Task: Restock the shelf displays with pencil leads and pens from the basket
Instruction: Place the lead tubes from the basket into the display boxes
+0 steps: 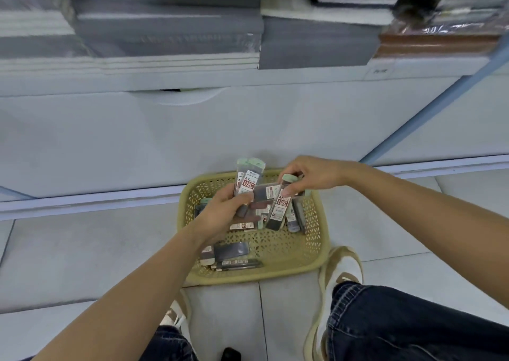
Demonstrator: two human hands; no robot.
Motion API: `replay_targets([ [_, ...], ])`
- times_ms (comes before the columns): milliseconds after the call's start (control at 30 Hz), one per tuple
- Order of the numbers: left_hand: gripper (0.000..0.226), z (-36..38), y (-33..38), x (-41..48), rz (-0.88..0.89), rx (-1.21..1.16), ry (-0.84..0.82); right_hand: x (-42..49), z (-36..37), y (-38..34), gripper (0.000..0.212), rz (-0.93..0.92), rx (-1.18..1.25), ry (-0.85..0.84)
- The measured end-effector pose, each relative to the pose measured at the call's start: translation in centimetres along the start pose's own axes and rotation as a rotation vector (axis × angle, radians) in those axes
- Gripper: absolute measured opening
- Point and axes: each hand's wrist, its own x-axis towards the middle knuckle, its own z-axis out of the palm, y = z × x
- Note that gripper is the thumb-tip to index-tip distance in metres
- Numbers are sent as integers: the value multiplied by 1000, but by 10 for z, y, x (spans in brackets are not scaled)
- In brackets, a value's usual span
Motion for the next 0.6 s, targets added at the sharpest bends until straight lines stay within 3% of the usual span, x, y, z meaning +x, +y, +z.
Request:
replay_targets([
  [133,29,17,44,-20,79,-118,-25,-30,-29,-40,19,-54,-20,59],
  [267,19,32,87,-45,208,43,11,-67,-53,-78,21,-109,-60,128],
  [400,15,48,129,-71,329,286,-13,-108,-69,-110,23,-90,-109,84],
  [500,11,70,151,-91,398,429,-95,-133,-72,-137,23,-142,-147,186],
  [600,11,88,172,-106,471,424,-76,-161,-78,-156,25,-212,-120,359],
])
